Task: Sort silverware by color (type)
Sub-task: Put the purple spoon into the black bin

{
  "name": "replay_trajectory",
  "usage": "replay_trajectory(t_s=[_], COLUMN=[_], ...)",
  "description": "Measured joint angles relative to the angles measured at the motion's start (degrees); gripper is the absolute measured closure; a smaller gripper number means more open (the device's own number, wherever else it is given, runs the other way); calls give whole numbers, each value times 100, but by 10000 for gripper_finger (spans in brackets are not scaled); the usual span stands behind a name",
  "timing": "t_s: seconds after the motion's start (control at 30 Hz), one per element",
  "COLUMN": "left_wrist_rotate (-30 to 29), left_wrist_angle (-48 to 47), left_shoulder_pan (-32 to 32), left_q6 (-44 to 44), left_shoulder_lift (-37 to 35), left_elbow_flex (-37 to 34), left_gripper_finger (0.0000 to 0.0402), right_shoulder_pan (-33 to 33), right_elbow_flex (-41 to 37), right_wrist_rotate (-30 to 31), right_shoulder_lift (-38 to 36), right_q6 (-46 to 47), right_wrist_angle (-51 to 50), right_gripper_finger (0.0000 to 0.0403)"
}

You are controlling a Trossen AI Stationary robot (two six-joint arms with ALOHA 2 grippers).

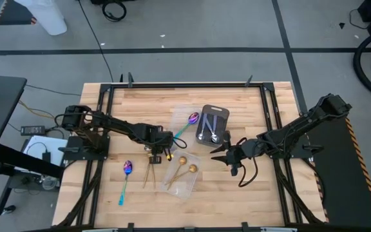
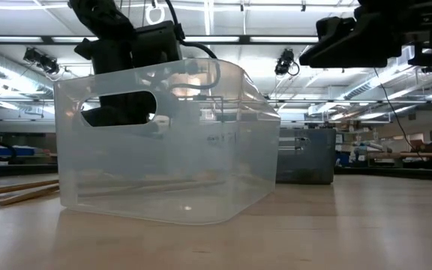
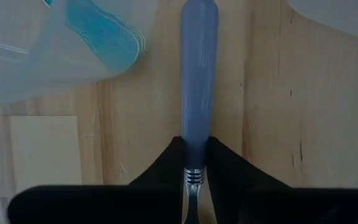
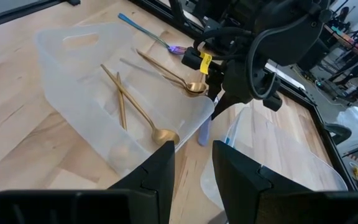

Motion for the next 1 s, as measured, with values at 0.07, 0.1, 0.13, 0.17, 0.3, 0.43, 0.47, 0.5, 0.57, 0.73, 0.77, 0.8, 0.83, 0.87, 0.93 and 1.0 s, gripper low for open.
replay_trajectory(t_s=[0.07,0.1,0.13,0.17,0.3,0.43,0.47,0.5,0.57,0.73,0.77,0.8,0.83,0.87,0.93,1.0], left_wrist_rotate=[-2,-12,-30,-55,-277,-601,-702,-802,-1028,-1436,-1466,-1516,-1533,-1554,-1659,-1852], left_wrist_angle=[-2,-2,-2,-2,0,60,101,137,187,209,204,167,140,100,-68,-296], left_shoulder_pan=[-1,-2,-4,-7,-19,-127,-170,-216,-316,-512,-534,-553,-568,-577,-610,-643], left_q6=[-10,-11,-11,-15,-109,-286,-291,-279,-272,-270,-272,-272,-274,-275,-274,-273], left_shoulder_lift=[0,0,0,0,2,2,2,3,-34,-157,-217,-293,-373,-455,-606,-797], left_elbow_flex=[0,0,0,0,-2,-5,-9,-12,-15,-35,-35,-35,-31,-28,-22,-24], left_gripper_finger=[349,349,349,349,348,348,347,347,347,347,347,347,347,347,347,347], right_shoulder_pan=[1,1,-8,-32,-240,-578,-654,-729,-836,-870,-863,-859,-859,-859,-853,-836], right_elbow_flex=[0,0,0,0,0,68,148,258,506,750,752,752,752,752,752,752], right_wrist_rotate=[0,0,0,0,12,412,507,574,578,566,564,564,562,564,567,601], right_shoulder_lift=[0,0,0,0,0,-2,-2,-2,-4,-4,-4,-4,-4,-4,-4,-4], right_q6=[11,-1,-29,-65,-198,-185,-140,-45,231,836,972,1103,1253,1400,1669,1876], right_wrist_angle=[-66,-99,-108,-103,-14,222,146,39,-314,-761,-753,-754,-755,-760,-761,-757], right_gripper_finger=[284,284,284,284,284,285,287,289,294,305,306,306,306,307,307,307])
